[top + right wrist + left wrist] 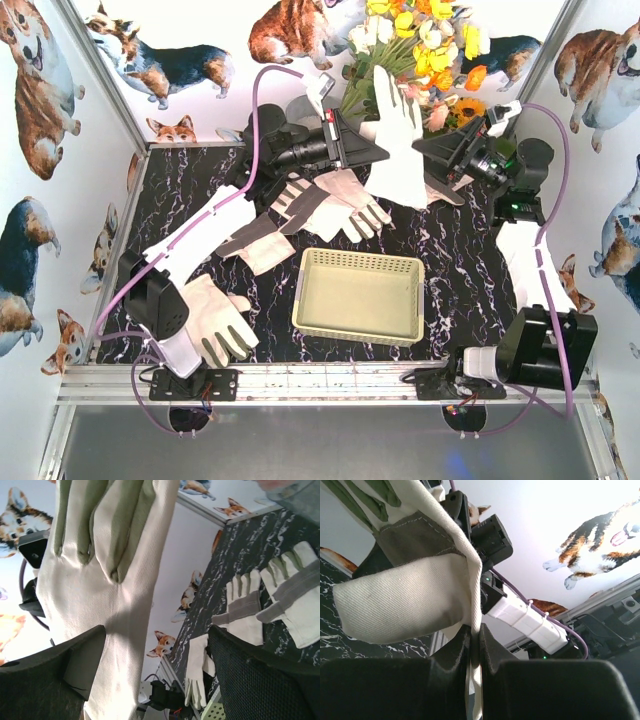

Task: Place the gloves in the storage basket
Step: Pair the glove with the glove.

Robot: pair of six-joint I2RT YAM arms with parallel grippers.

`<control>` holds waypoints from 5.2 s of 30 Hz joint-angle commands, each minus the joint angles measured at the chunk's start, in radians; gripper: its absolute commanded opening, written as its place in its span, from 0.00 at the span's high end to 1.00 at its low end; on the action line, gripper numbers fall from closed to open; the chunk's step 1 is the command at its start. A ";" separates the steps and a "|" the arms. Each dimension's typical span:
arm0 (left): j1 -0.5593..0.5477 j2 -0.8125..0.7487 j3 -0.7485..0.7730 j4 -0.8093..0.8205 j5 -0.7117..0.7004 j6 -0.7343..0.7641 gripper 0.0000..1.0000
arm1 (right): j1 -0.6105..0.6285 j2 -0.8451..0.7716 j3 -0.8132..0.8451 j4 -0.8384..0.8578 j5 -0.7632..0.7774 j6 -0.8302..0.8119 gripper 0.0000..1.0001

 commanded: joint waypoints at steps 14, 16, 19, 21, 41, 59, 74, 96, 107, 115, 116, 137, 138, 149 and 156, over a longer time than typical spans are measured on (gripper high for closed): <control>-0.034 -0.179 -0.154 -0.065 -0.105 0.122 1.00 | 0.097 0.060 0.131 0.472 -0.085 0.341 0.93; -0.032 -0.195 -0.162 -0.121 -0.132 0.152 1.00 | 0.100 0.050 0.141 0.455 -0.088 0.333 1.00; -0.017 -0.231 -0.174 -0.210 -0.182 0.211 0.78 | 0.104 0.029 0.164 0.394 -0.099 0.291 1.00; 0.007 -0.264 -0.200 -0.225 -0.200 0.229 0.57 | 0.105 0.016 0.184 0.352 -0.113 0.264 1.00; 0.148 -0.197 -0.024 -0.053 0.136 0.182 0.00 | 0.165 0.014 0.400 0.217 -0.276 0.280 1.00; 0.099 -0.156 -0.077 0.172 0.253 -0.005 0.24 | 0.190 0.018 0.390 0.060 -0.203 0.119 1.00; 0.139 -0.245 -0.190 -0.042 0.254 0.110 0.48 | 0.190 0.021 0.386 -0.143 -0.186 -0.071 1.00; 0.133 -0.249 -0.179 -0.352 0.193 0.292 0.81 | 0.201 0.056 0.415 -0.250 -0.177 -0.181 1.00; 0.148 -0.226 -0.087 -0.891 -0.206 0.542 1.00 | 0.374 0.040 0.463 -0.848 0.281 -0.756 1.00; 0.202 -0.199 -0.088 -1.099 -0.385 0.595 1.00 | 0.602 0.120 0.373 -0.746 0.641 -0.820 1.00; 0.223 -0.199 -0.086 -1.121 -0.402 0.595 1.00 | 0.620 0.143 0.380 -0.737 0.658 -0.829 1.00; 0.469 -0.224 -0.322 -1.132 -0.582 0.599 1.00 | 0.828 0.788 0.744 -0.565 0.723 -0.802 1.00; 0.475 -0.220 -0.330 -1.126 -0.602 0.598 1.00 | 0.829 0.807 0.759 -0.564 0.724 -0.797 1.00; 0.545 -0.175 -0.457 -0.953 -0.614 0.567 1.00 | 0.839 0.993 0.892 -0.518 0.729 -0.743 1.00; 0.568 -0.107 -0.453 -0.946 -0.652 0.600 1.00 | 0.840 1.065 0.956 -0.528 0.725 -0.746 1.00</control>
